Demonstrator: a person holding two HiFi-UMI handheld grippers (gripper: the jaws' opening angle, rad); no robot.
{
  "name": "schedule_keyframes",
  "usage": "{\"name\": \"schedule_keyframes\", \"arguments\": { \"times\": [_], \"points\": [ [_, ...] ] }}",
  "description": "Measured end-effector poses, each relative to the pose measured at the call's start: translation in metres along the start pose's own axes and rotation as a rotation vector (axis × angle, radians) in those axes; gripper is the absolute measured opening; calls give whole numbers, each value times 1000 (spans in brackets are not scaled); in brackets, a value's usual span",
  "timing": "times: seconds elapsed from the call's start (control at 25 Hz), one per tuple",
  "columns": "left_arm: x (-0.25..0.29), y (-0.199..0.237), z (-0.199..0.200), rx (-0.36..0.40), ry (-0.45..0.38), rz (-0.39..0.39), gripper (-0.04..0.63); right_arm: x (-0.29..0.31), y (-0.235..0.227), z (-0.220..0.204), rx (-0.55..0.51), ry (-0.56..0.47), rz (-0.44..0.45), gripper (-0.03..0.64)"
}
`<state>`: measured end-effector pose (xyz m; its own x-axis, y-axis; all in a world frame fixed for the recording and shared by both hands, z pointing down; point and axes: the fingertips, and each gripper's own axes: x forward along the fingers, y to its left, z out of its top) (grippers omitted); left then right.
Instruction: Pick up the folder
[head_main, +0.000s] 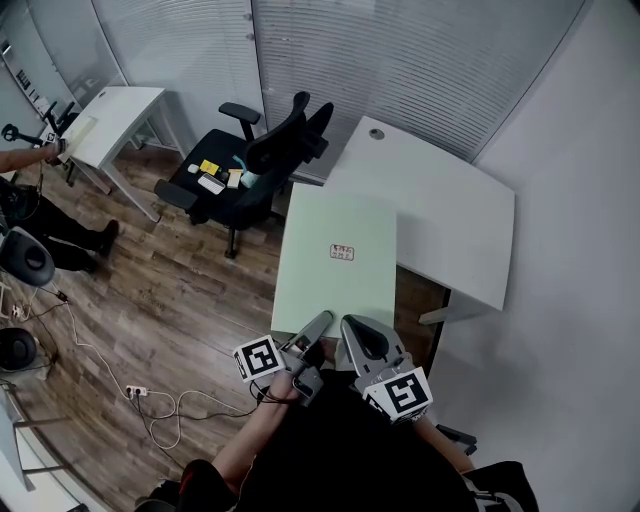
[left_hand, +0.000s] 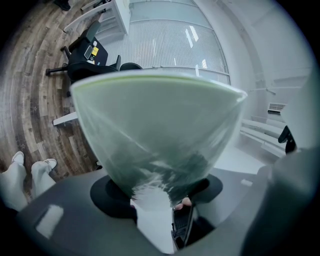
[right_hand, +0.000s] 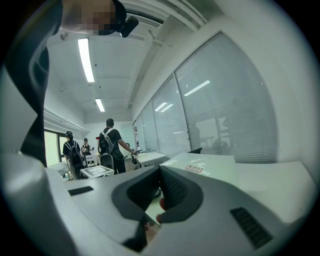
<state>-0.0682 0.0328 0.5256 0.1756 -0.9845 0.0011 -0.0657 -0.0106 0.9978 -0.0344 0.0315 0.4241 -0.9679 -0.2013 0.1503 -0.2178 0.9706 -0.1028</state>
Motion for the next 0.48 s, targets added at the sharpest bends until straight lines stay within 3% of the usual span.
{"name": "schedule_keyframes", "arguments": {
  "times": [0.48],
  "points": [
    [7,1,-5,-44,-2,-23,281,0,-5,-2,17,9,6,0]
  ]
}}
